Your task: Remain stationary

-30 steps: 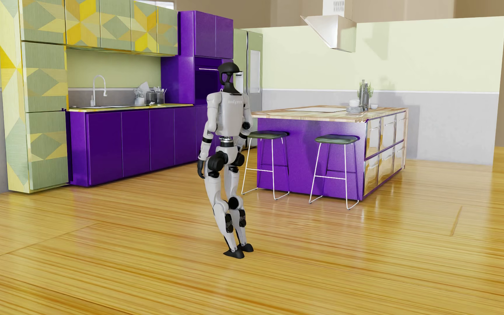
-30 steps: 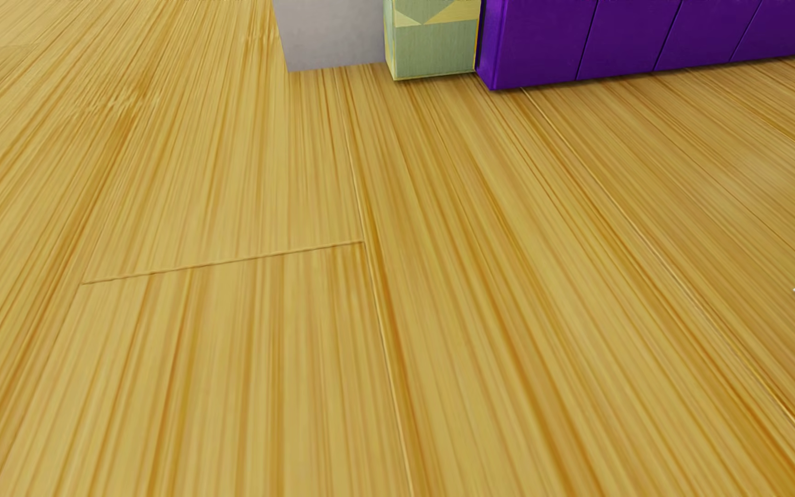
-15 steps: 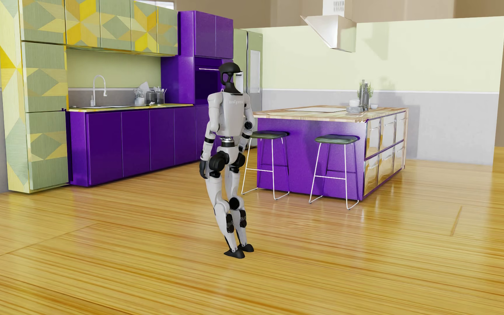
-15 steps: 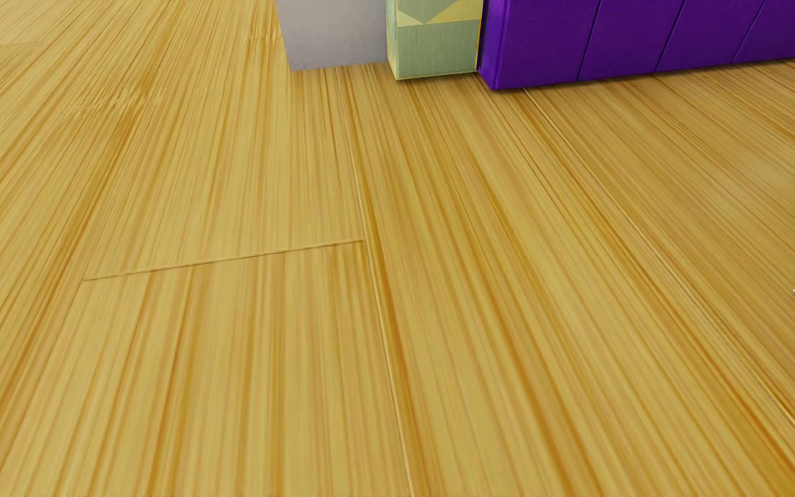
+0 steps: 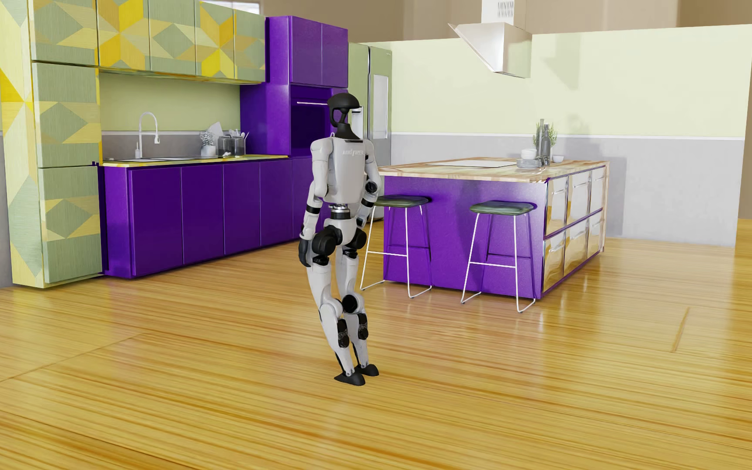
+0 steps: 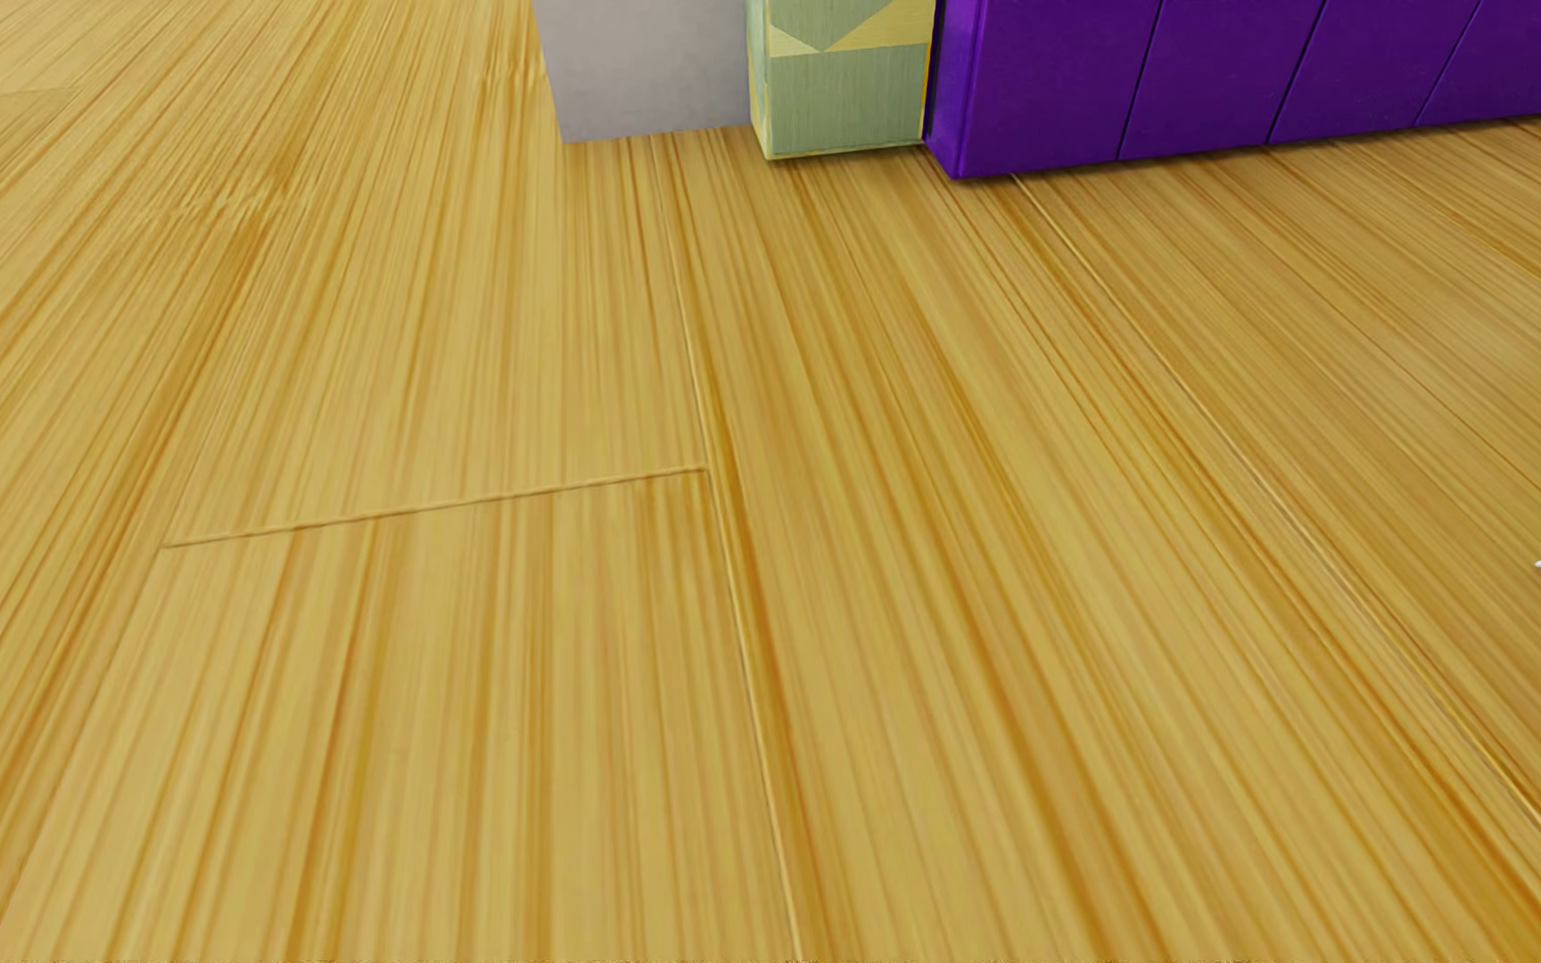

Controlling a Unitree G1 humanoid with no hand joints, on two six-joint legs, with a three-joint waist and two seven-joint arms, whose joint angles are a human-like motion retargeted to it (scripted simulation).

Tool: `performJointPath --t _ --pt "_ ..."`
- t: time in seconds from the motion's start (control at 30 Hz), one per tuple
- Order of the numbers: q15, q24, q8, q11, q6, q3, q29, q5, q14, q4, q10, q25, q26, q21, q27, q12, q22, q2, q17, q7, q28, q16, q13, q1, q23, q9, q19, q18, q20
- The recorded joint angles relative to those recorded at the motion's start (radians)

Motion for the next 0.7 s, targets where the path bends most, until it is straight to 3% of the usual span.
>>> performJointPath --t 0.7 --pt "-0.019 0.0 0.0 -0.011 0.008 0.001 0.0 0.009 0.005 0.003 -0.016 0.0 0.0 0.042 0.0 -0.015 0.012 0.017 -0.004 0.0 0.0 -0.002 -0.015 0.016 0.003 0.01 0.0 0.0 -0.022"
